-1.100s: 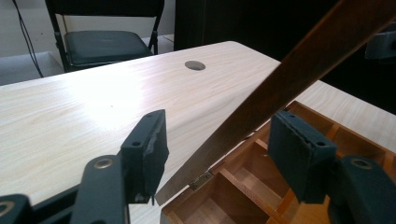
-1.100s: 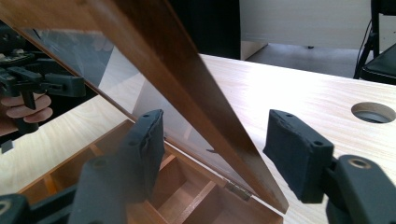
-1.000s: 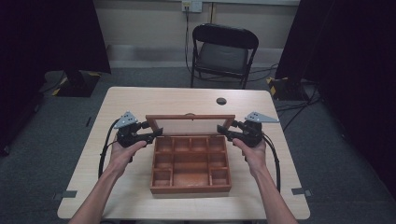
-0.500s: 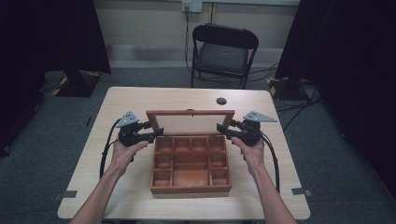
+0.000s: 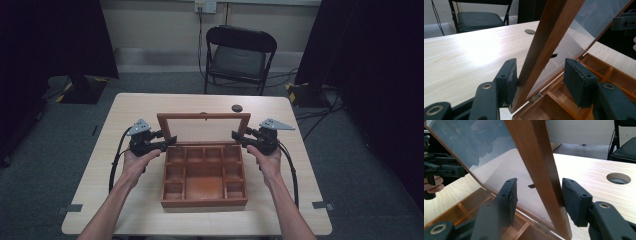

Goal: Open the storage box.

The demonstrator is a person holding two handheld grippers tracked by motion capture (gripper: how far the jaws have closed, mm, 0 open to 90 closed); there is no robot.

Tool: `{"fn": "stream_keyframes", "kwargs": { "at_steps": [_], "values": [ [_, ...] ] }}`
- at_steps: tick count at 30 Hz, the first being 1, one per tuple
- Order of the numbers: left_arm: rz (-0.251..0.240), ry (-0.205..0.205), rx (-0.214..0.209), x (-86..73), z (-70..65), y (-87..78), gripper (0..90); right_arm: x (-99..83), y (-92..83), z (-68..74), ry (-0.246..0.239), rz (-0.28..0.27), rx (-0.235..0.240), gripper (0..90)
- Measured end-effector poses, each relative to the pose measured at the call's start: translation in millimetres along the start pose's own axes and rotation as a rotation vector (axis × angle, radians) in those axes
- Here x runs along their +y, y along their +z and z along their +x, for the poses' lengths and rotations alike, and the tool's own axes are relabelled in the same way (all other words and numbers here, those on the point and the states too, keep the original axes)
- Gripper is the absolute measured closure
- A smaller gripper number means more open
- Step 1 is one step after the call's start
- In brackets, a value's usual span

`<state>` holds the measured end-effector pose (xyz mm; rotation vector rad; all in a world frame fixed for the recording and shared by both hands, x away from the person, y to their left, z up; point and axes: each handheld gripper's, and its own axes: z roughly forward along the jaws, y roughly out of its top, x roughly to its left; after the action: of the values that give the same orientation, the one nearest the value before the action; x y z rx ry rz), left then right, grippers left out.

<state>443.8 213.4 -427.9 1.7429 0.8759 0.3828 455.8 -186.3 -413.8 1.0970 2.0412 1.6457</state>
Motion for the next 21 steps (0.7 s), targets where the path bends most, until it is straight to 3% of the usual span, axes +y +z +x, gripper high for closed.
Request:
{"fn": "stream_keyframes", "kwargs": {
  "at_steps": [7,13,16,21],
  "values": [
    [0.003,-0.004,0.002,-1.6,0.8,3.2,43.7,-0.8,4.0,-2.3,0.007,-0.004,-0.004,47.4],
    [0.016,-0.007,-0.003,-3.0,0.5,6.2,41.3,-4.3,9.6,-2.8,0.018,0.016,0.002,41.2],
    [0.028,-0.014,0.003,-3.7,0.5,8.4,38.7,-5.5,13.2,-3.0,0.034,0.03,-0.01,34.3],
    [0.03,-0.02,0.007,-4.7,1.5,12.0,37.4,-6.6,15.6,-6.5,0.043,0.031,-0.039,34.8]
  ]
}}
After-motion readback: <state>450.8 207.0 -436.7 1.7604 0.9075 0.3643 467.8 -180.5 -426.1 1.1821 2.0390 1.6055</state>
